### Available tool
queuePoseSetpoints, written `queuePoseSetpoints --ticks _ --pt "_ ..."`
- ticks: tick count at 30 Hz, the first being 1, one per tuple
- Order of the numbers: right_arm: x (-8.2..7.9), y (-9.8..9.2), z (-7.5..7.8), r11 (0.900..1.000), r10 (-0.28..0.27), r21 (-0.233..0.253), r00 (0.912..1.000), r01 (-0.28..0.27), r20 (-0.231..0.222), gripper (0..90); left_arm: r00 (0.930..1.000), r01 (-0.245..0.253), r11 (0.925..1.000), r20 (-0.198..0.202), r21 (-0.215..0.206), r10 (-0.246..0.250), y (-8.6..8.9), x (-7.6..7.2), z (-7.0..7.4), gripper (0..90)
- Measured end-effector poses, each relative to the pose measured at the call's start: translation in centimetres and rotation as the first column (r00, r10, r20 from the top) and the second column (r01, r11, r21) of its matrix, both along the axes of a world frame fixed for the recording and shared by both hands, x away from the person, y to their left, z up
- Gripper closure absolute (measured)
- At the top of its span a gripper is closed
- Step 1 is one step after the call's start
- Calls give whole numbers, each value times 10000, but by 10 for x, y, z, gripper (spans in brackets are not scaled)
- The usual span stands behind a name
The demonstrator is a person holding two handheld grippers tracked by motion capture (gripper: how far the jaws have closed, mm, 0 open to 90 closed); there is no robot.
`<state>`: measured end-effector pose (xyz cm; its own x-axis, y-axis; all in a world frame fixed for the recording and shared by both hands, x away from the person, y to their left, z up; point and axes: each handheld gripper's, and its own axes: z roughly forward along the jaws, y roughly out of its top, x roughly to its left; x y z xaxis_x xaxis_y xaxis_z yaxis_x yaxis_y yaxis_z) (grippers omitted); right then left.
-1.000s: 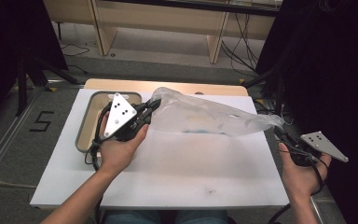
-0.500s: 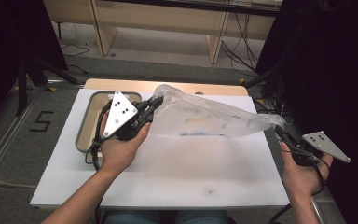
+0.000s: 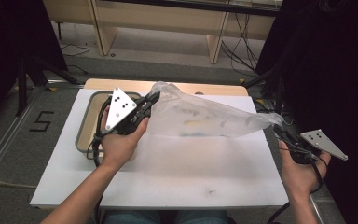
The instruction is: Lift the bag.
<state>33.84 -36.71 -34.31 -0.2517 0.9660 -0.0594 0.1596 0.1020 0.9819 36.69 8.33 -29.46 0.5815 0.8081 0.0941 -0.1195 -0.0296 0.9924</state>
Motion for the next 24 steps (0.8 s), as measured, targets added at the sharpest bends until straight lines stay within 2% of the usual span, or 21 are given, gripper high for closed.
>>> queuePoseSetpoints --ticks 10,15,24 --pt "10 6 -4 10000 7 -15 10000 -7 26 898 9990 -327 9995 -308 28 328 4 15 -8 892" --pt "16 10 -5 10000 8 4 9999 -8 119 898 9976 -589 9981 -358 187 596 6 22 -12 892" --pt "32 21 -12 10000 -15 31 10000 15 42 897 9928 -945 9944 -696 470 976 12 37 -23 891"
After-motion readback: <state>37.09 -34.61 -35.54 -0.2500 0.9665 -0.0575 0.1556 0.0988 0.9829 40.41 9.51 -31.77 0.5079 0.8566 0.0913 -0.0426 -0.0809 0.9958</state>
